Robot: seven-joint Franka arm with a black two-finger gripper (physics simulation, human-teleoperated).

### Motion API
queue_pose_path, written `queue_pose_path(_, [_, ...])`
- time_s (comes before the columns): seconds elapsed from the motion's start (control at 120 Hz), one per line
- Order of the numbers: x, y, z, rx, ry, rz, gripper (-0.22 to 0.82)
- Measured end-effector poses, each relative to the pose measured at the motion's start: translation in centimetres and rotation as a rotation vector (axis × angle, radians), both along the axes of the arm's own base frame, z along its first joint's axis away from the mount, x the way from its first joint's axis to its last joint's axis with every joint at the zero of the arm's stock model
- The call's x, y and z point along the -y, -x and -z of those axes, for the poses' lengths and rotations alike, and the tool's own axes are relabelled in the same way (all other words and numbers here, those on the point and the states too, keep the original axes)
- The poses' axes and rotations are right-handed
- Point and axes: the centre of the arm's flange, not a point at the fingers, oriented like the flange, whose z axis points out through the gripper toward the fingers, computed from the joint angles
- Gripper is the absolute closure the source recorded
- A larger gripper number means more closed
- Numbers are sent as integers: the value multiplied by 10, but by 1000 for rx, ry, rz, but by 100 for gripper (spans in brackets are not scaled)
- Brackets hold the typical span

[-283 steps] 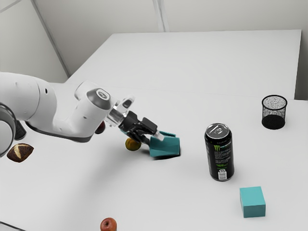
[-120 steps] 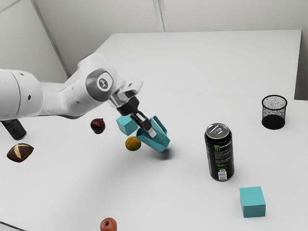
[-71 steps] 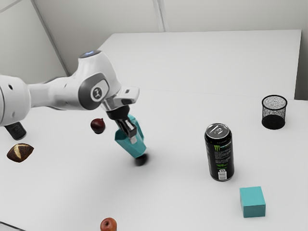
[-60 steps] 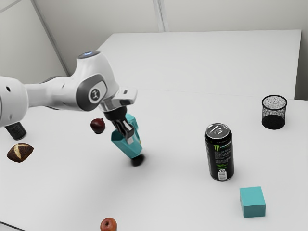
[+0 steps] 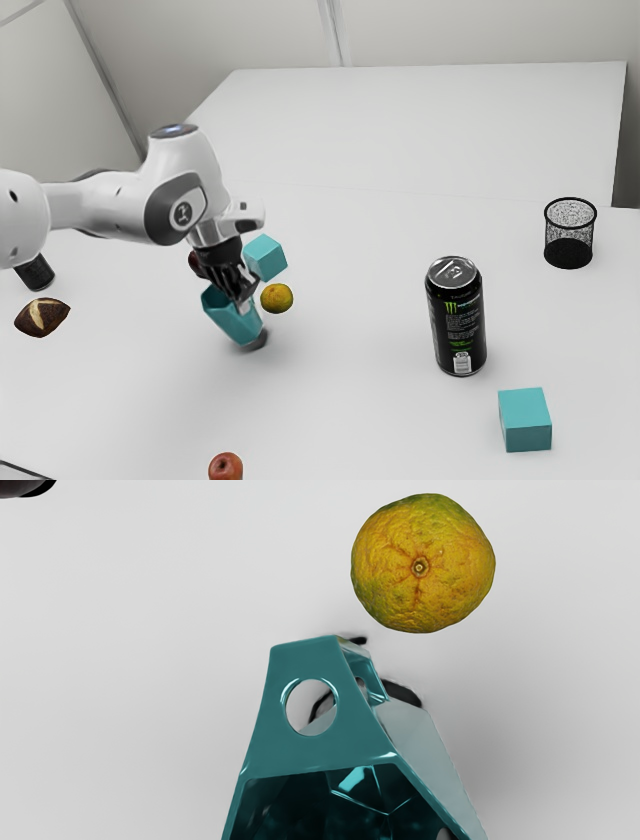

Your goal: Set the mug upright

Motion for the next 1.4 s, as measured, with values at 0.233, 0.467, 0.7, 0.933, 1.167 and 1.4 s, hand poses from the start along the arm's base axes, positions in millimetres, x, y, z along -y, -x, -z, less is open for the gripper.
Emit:
queue_pose_path(0.233, [0,-1,13,-17,-19,-41,78])
queue_pose_path(0.467, [2,-2,17,-18,-25,-74,66])
queue_pose_path(0.7, [4,-2,12,-6,-27,-95,40])
queue_pose_path(0.933, [18,0,-17,45,-34,-85,17])
queue_pose_path(1.167, [14,-26,-82,120,-19,-145,6])
queue_pose_path(1.4, [12,-76,-184,186,18,-192,2])
